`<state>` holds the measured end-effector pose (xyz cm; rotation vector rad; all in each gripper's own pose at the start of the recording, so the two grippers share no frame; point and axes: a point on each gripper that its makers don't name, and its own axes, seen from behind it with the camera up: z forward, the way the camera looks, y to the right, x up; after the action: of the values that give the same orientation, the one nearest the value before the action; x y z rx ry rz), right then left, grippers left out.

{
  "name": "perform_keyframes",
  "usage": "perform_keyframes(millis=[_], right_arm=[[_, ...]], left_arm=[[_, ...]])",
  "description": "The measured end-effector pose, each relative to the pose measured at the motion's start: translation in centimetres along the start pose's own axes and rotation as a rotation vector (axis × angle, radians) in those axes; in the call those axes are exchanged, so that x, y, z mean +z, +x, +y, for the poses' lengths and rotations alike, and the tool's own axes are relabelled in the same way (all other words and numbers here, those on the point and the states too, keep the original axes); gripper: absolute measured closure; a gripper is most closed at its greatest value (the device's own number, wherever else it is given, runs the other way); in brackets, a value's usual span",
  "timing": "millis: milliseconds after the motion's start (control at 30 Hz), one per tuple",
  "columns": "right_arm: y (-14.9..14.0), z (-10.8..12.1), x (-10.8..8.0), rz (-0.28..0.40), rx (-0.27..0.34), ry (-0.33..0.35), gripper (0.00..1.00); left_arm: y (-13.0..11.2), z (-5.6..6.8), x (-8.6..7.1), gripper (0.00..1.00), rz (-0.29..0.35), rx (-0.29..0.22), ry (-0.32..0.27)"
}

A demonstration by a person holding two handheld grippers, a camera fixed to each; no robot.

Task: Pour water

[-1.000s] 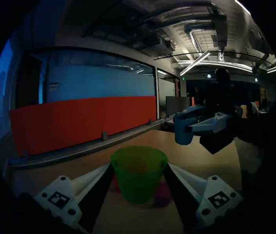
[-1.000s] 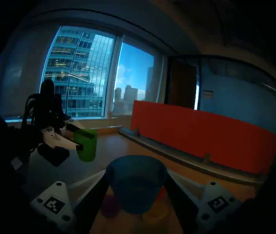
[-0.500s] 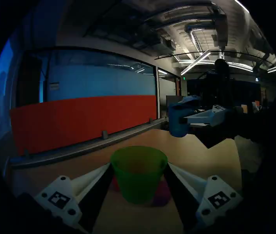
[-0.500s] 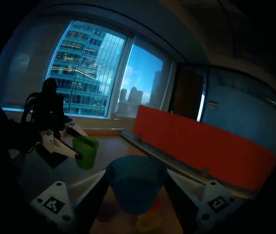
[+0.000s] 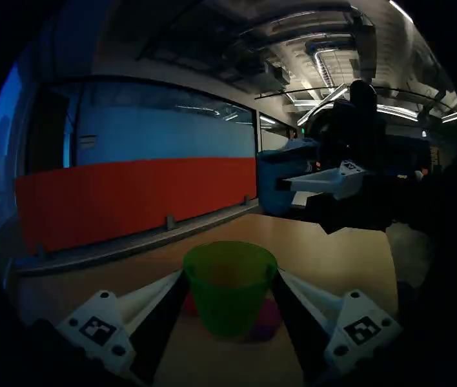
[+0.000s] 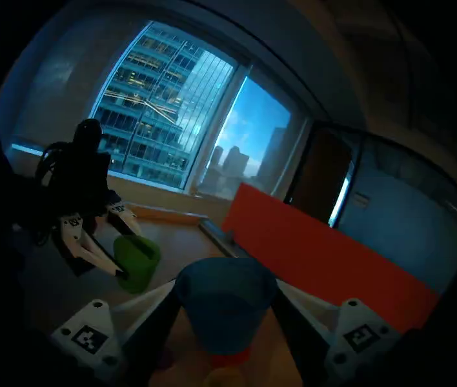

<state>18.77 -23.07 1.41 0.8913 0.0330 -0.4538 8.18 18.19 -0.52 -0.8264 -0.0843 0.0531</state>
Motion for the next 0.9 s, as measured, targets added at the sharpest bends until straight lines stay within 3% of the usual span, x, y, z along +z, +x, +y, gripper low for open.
perform_keyframes(millis=[900], right_arm=[[5.5, 0.2, 3.7, 0.046, -0.325, -0.019, 0.09]], left_arm=[[0.4, 1.4, 0.3, 0.13, 0.013, -0.001, -0.030]])
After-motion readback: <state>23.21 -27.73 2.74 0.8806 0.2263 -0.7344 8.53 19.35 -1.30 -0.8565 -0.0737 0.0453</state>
